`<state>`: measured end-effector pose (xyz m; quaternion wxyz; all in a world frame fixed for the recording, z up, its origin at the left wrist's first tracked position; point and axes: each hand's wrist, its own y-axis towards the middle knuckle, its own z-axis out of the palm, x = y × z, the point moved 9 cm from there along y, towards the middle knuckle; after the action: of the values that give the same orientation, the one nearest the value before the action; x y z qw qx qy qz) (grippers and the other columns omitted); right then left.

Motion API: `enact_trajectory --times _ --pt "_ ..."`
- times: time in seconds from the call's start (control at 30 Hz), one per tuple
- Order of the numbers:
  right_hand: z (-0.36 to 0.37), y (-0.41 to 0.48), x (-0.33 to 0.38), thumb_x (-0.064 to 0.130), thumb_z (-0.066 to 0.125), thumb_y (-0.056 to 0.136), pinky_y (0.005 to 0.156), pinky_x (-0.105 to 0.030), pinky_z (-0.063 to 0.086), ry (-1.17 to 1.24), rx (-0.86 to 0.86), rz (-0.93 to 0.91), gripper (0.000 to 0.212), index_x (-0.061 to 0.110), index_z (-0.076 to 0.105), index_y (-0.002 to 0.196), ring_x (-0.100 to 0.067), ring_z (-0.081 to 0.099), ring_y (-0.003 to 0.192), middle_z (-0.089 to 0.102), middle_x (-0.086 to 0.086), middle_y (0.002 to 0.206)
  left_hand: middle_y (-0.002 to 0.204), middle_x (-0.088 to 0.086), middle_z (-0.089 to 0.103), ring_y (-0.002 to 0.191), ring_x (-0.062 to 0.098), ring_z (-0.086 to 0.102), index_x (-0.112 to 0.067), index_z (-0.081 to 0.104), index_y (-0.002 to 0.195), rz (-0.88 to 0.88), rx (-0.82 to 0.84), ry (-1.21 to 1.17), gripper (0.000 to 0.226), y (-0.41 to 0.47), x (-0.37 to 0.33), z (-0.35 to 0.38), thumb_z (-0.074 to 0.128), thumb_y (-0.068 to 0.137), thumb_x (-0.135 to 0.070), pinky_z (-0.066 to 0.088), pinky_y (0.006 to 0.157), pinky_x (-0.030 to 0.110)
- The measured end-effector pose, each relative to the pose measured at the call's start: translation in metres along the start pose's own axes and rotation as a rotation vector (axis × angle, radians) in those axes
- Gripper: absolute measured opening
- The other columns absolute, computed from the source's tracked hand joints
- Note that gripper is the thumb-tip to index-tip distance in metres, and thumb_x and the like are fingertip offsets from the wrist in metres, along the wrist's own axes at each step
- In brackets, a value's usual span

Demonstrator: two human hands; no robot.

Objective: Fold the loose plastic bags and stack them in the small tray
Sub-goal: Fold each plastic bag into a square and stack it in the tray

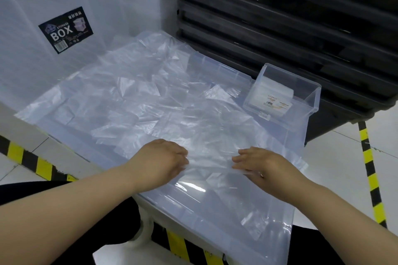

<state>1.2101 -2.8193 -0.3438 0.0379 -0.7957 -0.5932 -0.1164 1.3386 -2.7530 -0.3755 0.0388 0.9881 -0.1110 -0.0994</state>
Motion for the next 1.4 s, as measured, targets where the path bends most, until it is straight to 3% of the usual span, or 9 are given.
enact_trajectory --times 0.3,0.47,0.6,0.77,0.87,1.0,1.2,1.3,1.4 --pt "-0.010 -0.014 -0.024 0.007 0.065 0.043 0.057 -0.016 0.048 -0.145 0.044 0.075 0.012 0.018 0.069 0.048 -0.014 0.065 0.052 0.066 0.003 0.055 0.059 -0.014 0.062 0.052 0.006 0.059 -0.025 0.064 0.051 0.122 0.023 -0.043 0.039 -0.002 -0.033 0.004 0.037 0.078 -0.031 0.046 0.045 0.016" --pt "-0.008 -0.045 -0.060 0.002 0.067 0.080 0.079 0.005 0.033 0.341 0.084 0.533 0.021 0.013 0.073 0.097 -0.004 0.055 0.101 0.062 0.011 0.102 0.092 -0.006 0.065 0.086 0.013 0.061 -0.016 0.067 0.090 -0.035 0.248 -0.275 0.046 -0.003 -0.038 0.012 0.028 0.088 -0.042 0.049 0.077 0.032" --pt "0.005 -0.067 -0.075 0.018 0.057 0.090 0.061 -0.002 0.039 0.486 0.185 0.787 0.019 0.017 0.070 0.104 0.006 0.051 0.077 0.060 0.014 0.095 0.080 -0.020 0.061 0.078 -0.007 0.056 -0.027 0.063 0.083 -0.277 0.341 -0.658 0.012 -0.008 -0.021 0.010 0.055 0.091 -0.030 0.042 0.081 0.011" --pt "-0.019 -0.045 -0.050 0.036 0.064 0.082 0.102 -0.023 0.027 -0.037 0.127 0.478 0.047 0.024 0.053 0.127 -0.014 0.047 0.120 0.054 0.005 0.128 0.051 -0.022 0.058 0.054 -0.004 0.058 -0.035 0.054 0.068 -0.401 0.232 -0.696 0.025 -0.005 -0.019 -0.004 0.056 0.090 -0.024 0.045 0.062 0.011" --pt "-0.028 -0.027 -0.002 0.051 0.058 0.063 0.101 -0.033 0.026 -0.194 -0.046 0.214 0.064 0.022 0.050 0.119 -0.017 0.045 0.115 0.065 0.001 0.113 0.049 -0.031 0.053 0.055 -0.009 0.054 -0.034 0.059 0.073 -0.353 0.115 -0.600 0.018 0.004 -0.032 -0.018 0.054 0.090 -0.030 0.040 0.059 0.008" --pt "-0.026 -0.009 0.037 0.023 0.080 0.055 0.093 -0.038 0.046 -0.136 -0.166 0.096 0.022 0.023 0.071 0.075 -0.013 0.067 0.085 0.069 0.009 0.070 0.060 -0.033 0.052 0.070 -0.013 0.050 -0.032 0.068 0.089 -0.257 -0.108 -0.516 0.034 0.016 -0.048 -0.037 0.051 0.076 -0.058 0.034 0.063 0.007" --pt "-0.060 -0.010 0.001 0.011 0.067 0.082 0.098 -0.001 0.017 0.410 -0.159 0.385 0.009 0.008 0.072 0.088 0.016 0.044 0.093 0.061 0.013 0.091 0.094 -0.003 0.066 0.091 0.008 0.055 -0.016 0.072 0.086 -0.018 -0.153 -0.303 0.047 0.028 -0.054 -0.032 0.050 0.066 -0.053 0.035 0.083 0.024" --pt "-0.075 -0.009 -0.018 0.010 0.064 0.084 0.077 0.007 0.029 0.536 -0.116 0.500 0.007 0.011 0.071 0.084 0.015 0.051 0.076 0.061 0.016 0.084 0.101 -0.003 0.069 0.099 0.005 0.057 -0.016 0.072 0.097 -0.201 0.003 -0.409 0.043 0.033 -0.023 -0.023 0.056 0.076 -0.051 0.019 0.109 0.025" --pt "-0.096 -0.002 -0.038 0.008 0.063 0.085 0.073 0.002 0.037 0.496 -0.166 0.558 0.007 0.011 0.070 0.085 0.008 0.052 0.074 0.056 0.021 0.077 0.100 0.006 0.071 0.095 0.022 0.061 -0.012 0.074 0.097 -0.365 -0.197 -0.412 0.028 0.035 0.023 -0.055 0.065 0.082 -0.034 0.031 0.096 0.017"
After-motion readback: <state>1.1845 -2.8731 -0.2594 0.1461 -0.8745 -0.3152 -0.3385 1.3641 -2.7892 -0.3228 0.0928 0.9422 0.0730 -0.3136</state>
